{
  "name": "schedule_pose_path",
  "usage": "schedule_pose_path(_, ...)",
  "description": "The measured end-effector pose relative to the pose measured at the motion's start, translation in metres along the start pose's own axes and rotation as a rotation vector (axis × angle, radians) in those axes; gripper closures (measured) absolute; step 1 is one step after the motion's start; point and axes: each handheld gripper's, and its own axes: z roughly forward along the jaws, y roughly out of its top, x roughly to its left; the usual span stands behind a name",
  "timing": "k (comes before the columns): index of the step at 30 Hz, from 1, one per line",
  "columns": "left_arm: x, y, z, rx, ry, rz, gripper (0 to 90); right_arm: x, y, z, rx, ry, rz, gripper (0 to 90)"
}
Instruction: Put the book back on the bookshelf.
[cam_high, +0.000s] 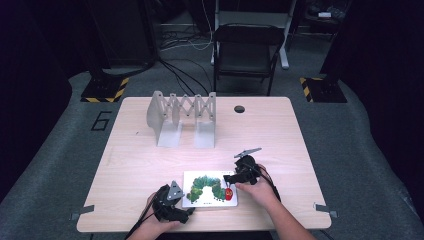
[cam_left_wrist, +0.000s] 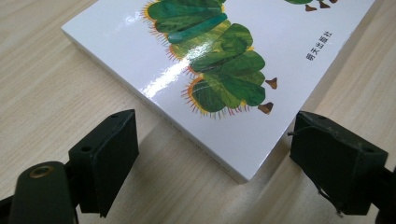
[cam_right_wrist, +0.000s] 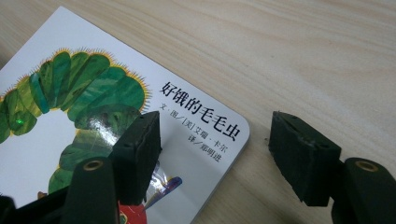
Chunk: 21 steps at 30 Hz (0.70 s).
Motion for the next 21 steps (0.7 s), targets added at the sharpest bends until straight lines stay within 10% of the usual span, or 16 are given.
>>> schedule_pose_path(21,-0.005,0.004,0.009,-0.005,-0.009,0.016,3.8,0.014,0.005,0.006,0.033,0.005,-0.012,24.3)
